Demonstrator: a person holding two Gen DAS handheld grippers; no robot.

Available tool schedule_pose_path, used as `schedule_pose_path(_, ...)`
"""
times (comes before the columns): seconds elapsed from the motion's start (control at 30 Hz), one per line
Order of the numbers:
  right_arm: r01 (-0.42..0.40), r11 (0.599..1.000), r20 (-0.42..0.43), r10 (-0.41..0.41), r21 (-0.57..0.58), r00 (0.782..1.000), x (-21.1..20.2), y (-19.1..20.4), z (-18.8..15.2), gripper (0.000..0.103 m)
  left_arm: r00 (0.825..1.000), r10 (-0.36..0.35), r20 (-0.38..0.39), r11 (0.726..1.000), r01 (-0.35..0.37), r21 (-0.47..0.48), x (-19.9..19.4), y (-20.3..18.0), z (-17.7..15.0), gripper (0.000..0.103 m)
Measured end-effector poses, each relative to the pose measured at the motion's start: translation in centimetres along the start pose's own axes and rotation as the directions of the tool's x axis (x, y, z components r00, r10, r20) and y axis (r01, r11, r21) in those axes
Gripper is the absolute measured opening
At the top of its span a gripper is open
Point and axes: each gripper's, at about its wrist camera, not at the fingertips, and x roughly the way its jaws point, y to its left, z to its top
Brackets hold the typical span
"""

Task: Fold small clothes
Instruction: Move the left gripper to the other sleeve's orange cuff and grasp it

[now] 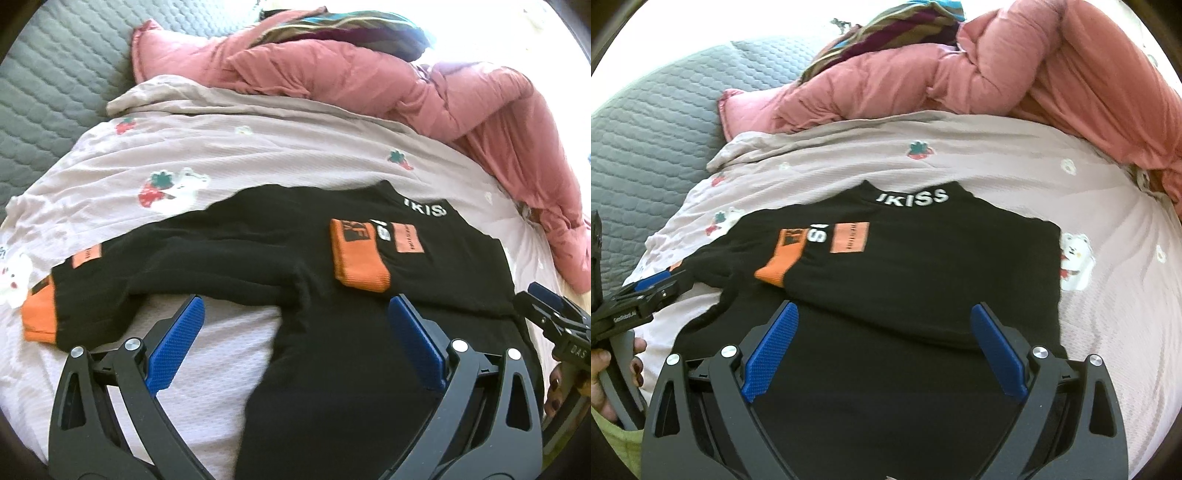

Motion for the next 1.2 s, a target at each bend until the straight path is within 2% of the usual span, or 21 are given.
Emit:
schedule_pose_path(0.4,-0.026,0.997,-0.001,0.026,-0.076,1.0,0.5,5.1,0.9,0.094,0.999,0.028,0.032,0.995,-0.025,-0.092,-2.2,4.9,-0.1,0.093)
schedule_pose_path(0.6,-0.039,0.993,-0.008,0.038,-0.109,0.999,1.1,7.5,1.4,0.094,0.995,0.082,0.052,0.99,-0.075,-0.122,-3.0,7.2,-0.3,0.093)
schedule_pose_path(1.2,-0.108,0.967,-0.034,0.103,-0.232,0.994,3.0,15.6,2.2,0.094,0.982,0.184,0.044,0.946,-0.165,-0.279,-4.0,15.2,-1.4,0.093)
